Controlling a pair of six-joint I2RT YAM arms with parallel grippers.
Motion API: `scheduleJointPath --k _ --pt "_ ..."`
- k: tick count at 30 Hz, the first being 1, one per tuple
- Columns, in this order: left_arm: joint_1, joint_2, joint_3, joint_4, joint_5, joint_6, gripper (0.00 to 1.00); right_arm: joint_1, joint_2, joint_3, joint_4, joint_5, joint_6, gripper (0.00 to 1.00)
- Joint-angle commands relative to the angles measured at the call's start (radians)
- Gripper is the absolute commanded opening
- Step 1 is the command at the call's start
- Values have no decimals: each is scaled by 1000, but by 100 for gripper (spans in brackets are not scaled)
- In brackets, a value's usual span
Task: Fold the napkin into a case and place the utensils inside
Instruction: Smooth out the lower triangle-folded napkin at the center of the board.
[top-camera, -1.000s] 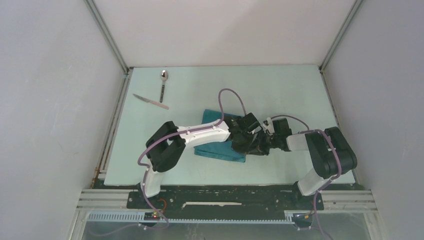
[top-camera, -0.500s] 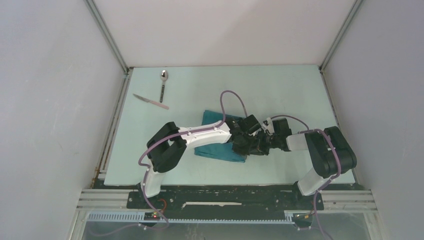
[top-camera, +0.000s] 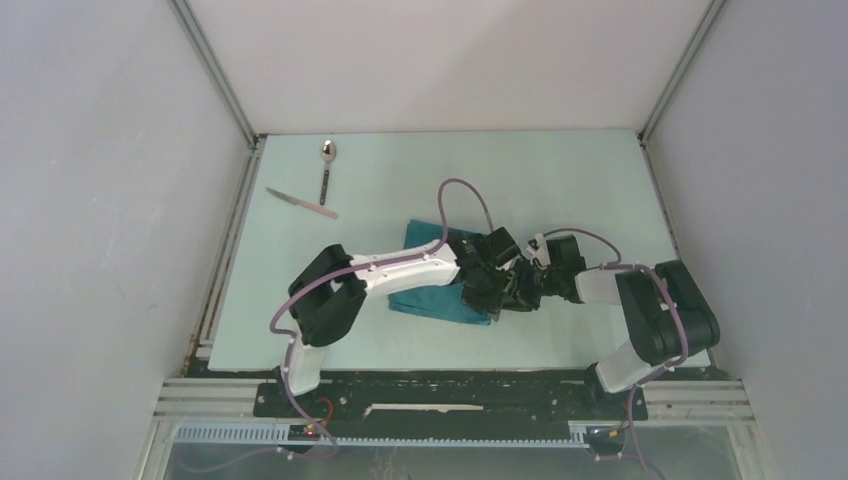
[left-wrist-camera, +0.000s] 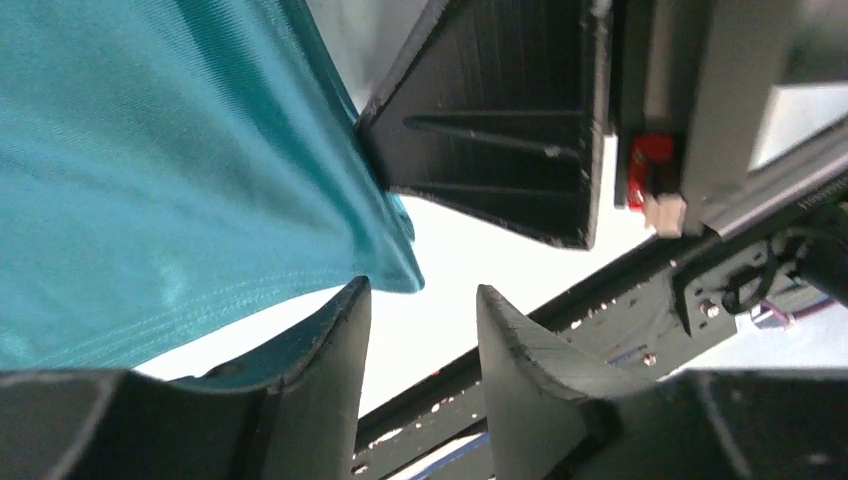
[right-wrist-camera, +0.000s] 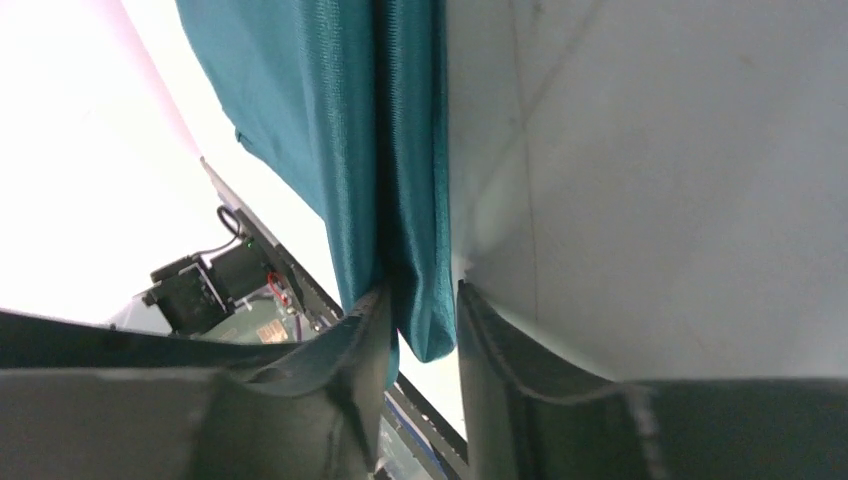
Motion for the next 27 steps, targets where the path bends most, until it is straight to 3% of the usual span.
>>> scheduleJointPath --k 1,9,12,17,21,24,25,27 --pt "18 -178 12 -23 37 29 53 -19 -98 0 -191 125 -70 43" --pt "261 -469 -320 47 111 56 66 -24 -354 -3 -453 247 -151 63" --pt "401 -526 -457 95 145 71 67 0 -434 -4 -433 184 -136 66" --pt "569 -537 -604 212 171 56 68 77 -344 4 -296 66 -60 63" --pt "598 -510 -633 237 126 47 69 116 -254 4 -207 44 -42 57" --pt "599 -474 -637 239 87 48 64 115 -201 5 -185 45 -53 51" --pt "599 -468 -638 234 66 50 64 116 -189 5 -183 49 -59 52" --pt "599 -465 -651 232 25 53 75 120 -171 3 -180 51 -75 53"
